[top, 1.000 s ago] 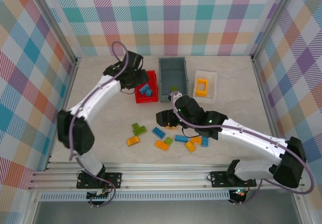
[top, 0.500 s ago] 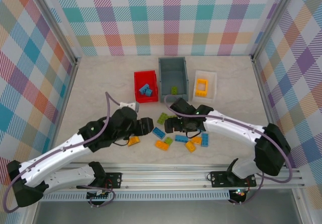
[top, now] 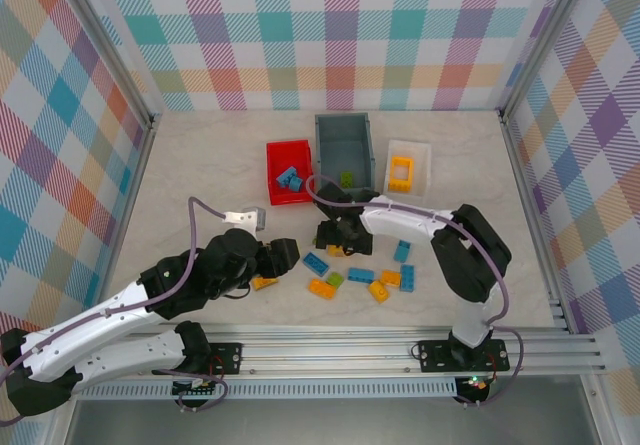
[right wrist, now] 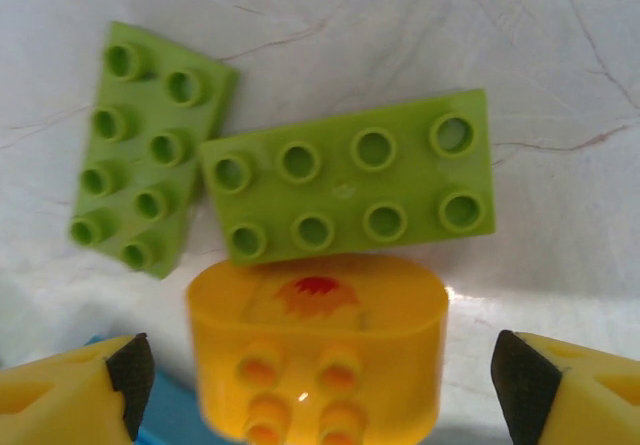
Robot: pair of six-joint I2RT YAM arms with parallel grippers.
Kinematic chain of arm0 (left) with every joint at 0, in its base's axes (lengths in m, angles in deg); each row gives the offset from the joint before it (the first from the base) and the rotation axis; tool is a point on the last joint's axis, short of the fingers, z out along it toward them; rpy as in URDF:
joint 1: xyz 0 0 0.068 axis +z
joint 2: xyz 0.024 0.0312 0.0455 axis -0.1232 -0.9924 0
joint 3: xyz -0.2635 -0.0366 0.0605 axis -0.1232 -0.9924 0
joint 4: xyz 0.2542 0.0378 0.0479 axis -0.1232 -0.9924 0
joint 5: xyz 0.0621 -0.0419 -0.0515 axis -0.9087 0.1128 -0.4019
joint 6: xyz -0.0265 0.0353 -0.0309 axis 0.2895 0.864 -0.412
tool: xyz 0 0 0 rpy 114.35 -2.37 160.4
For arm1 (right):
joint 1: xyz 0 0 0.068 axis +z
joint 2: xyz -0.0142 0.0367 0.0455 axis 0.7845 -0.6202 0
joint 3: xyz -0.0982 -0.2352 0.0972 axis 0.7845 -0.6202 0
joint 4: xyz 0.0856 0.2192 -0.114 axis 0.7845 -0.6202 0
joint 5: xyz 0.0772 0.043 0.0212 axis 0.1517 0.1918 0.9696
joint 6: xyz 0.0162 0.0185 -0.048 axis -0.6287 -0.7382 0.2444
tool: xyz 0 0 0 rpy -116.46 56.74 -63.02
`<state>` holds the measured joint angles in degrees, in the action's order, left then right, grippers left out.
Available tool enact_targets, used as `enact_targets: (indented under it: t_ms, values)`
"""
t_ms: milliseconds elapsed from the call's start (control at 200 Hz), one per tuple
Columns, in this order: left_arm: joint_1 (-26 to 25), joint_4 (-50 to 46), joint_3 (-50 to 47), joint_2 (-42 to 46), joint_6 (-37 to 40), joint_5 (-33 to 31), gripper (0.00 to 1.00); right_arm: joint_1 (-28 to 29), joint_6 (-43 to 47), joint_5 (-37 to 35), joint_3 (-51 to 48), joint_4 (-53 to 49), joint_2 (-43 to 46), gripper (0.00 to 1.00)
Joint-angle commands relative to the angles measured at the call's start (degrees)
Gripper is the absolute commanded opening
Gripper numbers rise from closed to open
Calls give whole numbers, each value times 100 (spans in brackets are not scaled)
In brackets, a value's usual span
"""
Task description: Sort the legos into containers by color
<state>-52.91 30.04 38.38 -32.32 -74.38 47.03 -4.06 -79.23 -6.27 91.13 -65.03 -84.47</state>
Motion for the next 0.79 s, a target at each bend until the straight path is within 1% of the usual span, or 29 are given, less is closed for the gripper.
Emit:
enact_targets:
  t_ms: [0,75,165,250,325,355,415,480,545,610,655,720,790]
  values:
    - [-81,-12,93,81,95,-149,66,10,-180,32,144,-197,-125,86]
    - [-83,-7,72,109,92,-163,66,11,-200,55,145,-153,-241,83]
    - [-79,-5,71,118,92,-169,66,13,-205,14,110,-40,-281,75]
    - [-78,-12,70,112,103,-156,66,11,-186,-20,110,30,-281,70]
    - [-83,-17,79,101,125,-141,66,15,-177,-56,112,20,-237,61]
    - [-76,-26,88,101,128,-141,66,19,-183,-108,69,5,-139,58]
    - [-83,-2,114,70,130,-115,66,37,-174,-253,-35,-76,149,56]
    - [-83,75,205,-13,189,-43,66,42,-119,-486,-138,-269,582,54]
    - [-82,165,359,-202,271,51,66,-6,4,-884,-193,-572,1090,53]
    - [-83,291,544,-464,367,177,66,-226,241,-1072,-224,-760,1557,53]
    - [-83,436,644,-673,424,269,66,-483,468,-1100,-213,-830,1790,52]
    - [-83,689,793,-993,505,399,66,-948,814,-1173,-145,-880,1997,52]
    - [-83,990,960,-1398,559,531,66,-1555,1195,-1052,-9,-851,2015,52]
